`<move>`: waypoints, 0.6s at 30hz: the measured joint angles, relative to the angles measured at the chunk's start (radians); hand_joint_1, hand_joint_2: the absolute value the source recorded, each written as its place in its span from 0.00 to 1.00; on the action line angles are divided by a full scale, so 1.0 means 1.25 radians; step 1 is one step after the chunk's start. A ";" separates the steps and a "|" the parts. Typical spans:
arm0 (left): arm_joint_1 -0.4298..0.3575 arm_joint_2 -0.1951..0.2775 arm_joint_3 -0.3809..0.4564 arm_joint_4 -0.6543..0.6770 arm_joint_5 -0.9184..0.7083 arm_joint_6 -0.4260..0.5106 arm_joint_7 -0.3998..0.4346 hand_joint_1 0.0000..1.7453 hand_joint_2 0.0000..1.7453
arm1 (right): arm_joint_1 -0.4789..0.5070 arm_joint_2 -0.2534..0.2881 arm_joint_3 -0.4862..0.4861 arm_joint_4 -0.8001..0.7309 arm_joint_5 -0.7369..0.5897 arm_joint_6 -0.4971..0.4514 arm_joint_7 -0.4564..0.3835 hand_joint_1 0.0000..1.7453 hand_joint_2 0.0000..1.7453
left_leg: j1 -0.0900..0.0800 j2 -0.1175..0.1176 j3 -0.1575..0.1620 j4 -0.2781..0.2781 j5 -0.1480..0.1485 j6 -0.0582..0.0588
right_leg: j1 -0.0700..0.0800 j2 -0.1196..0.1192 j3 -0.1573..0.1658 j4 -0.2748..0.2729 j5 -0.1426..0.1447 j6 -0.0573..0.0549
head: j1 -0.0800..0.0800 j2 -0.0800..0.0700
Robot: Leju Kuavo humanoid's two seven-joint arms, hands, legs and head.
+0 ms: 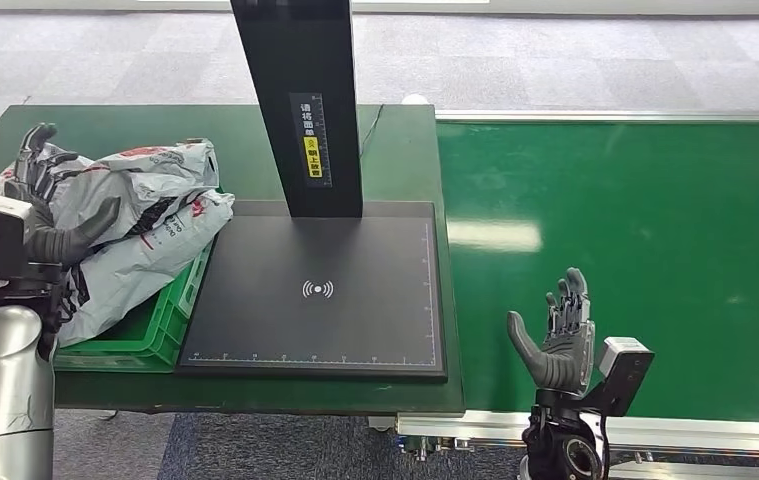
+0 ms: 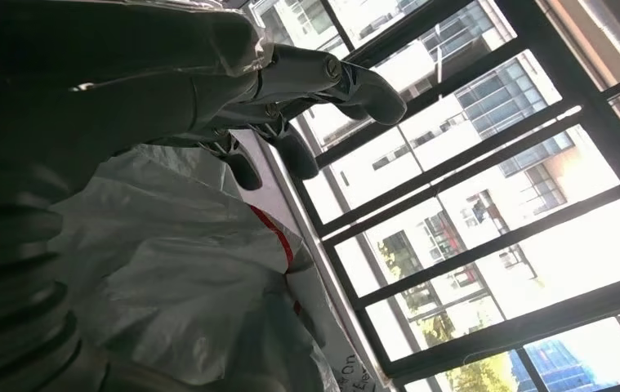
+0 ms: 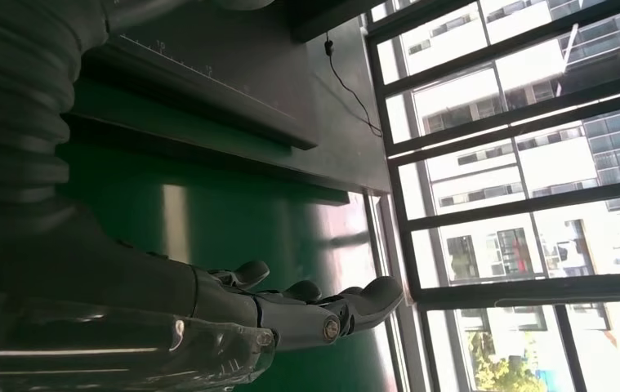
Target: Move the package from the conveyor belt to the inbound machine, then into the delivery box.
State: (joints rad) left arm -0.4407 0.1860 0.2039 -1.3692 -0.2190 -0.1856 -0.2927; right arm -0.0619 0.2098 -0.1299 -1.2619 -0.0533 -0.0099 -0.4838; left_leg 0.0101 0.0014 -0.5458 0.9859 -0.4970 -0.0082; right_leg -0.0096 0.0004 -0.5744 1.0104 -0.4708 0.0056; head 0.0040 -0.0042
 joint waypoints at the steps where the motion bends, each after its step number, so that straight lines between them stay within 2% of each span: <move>1: 0.006 -0.001 0.000 -0.012 -0.005 0.007 -0.002 0.00 1.00 | 0.000 0.000 -0.001 0.000 0.000 0.000 0.000 0.00 1.00 | 0.000 0.000 0.000 0.000 0.000 0.000 | 0.000 0.000 0.000 0.000 0.000 0.000 | 0.000 0.000; 9: 0.100 -0.035 -0.001 -0.170 -0.004 0.061 -0.050 0.00 1.00 | 0.011 0.004 -0.012 -0.003 0.003 0.000 -0.002 0.00 1.00 | 0.000 0.000 0.000 0.000 0.000 0.000 | 0.000 0.000 0.000 0.000 0.000 0.000 | 0.000 0.000; 18: 0.280 -0.110 -0.001 -0.391 0.019 0.132 -0.172 0.00 1.00 | 0.022 0.005 -0.021 -0.008 0.007 0.002 -0.002 0.00 1.00 | 0.000 0.000 0.000 0.000 -0.001 0.000 | 0.000 0.000 0.000 0.000 -0.001 0.000 | 0.000 0.000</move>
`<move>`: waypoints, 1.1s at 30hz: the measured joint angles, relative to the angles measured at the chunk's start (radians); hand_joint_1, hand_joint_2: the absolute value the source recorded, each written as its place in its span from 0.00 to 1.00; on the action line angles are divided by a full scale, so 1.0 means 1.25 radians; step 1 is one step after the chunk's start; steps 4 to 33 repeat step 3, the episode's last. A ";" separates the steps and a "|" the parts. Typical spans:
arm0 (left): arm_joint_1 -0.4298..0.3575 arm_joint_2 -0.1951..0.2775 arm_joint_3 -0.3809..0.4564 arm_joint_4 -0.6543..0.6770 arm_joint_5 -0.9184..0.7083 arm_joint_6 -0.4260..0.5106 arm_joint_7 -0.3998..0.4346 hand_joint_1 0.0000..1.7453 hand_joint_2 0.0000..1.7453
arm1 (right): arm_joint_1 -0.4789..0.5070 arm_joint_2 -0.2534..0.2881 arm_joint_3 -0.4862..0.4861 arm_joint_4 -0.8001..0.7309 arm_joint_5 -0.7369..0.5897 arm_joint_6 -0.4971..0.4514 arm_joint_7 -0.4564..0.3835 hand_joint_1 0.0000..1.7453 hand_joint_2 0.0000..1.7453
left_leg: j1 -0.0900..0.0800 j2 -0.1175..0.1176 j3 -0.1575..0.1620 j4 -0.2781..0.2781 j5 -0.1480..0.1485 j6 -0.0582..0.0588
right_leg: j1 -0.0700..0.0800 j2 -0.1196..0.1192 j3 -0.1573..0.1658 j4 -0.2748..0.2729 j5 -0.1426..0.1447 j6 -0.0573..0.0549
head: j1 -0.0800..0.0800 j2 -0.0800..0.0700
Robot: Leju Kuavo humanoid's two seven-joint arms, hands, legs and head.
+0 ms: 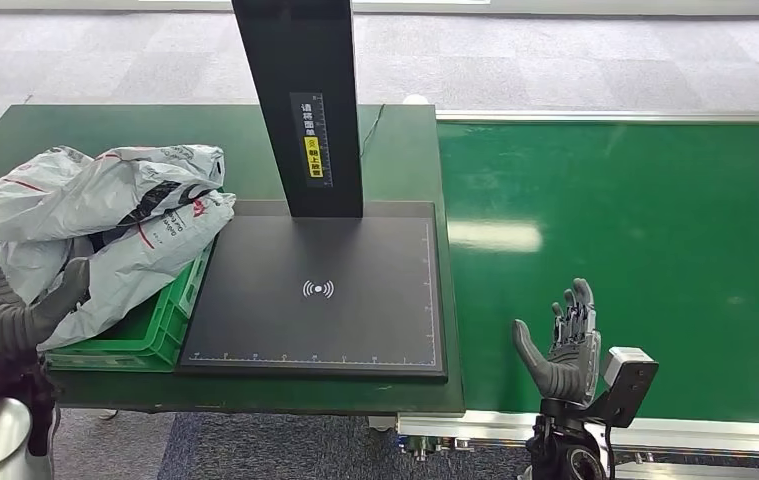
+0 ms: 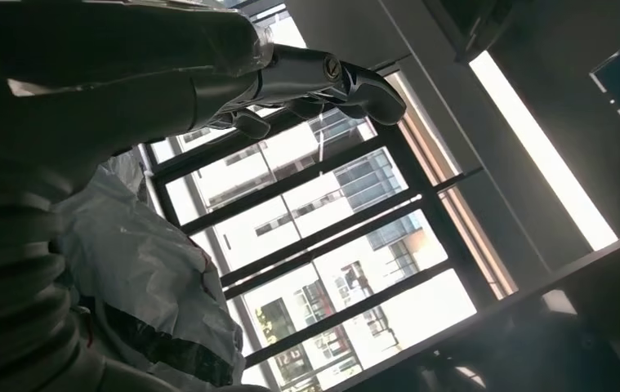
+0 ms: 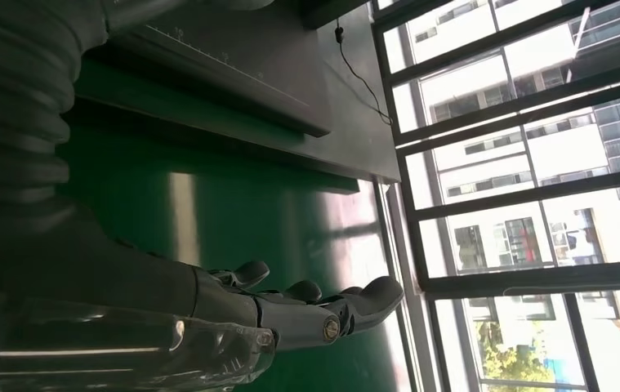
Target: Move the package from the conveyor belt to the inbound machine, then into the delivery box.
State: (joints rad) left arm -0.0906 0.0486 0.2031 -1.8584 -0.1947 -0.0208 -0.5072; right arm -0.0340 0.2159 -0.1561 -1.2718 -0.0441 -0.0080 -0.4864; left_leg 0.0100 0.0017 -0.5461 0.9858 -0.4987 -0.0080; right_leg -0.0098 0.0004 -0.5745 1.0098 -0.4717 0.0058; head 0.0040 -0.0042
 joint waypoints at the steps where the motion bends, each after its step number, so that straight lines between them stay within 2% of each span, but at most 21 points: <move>1: 0.017 -0.008 0.000 -0.018 0.002 0.008 -0.011 0.00 1.00 | 0.000 0.000 0.000 -0.001 -0.001 0.000 0.000 0.00 1.00 | 0.000 0.000 0.000 0.000 0.000 0.000 | 0.000 0.000 0.000 0.000 0.000 0.000 | 0.000 0.000; 3: 0.046 -0.023 -0.001 -0.047 0.007 0.021 -0.034 0.00 1.00 | 0.001 0.000 -0.002 -0.002 -0.003 0.000 0.000 0.00 1.00 | 0.000 0.000 0.000 0.000 0.000 0.000 | 0.000 0.000 0.000 0.000 0.000 0.000 | 0.000 0.000; 33: 0.046 -0.023 -0.001 -0.047 0.007 0.021 -0.034 0.00 1.00 | 0.001 0.000 -0.002 -0.002 -0.003 0.000 0.000 0.00 1.00 | 0.000 0.000 0.000 0.000 0.000 0.000 | 0.000 0.000 0.000 0.000 0.000 0.000 | 0.000 0.000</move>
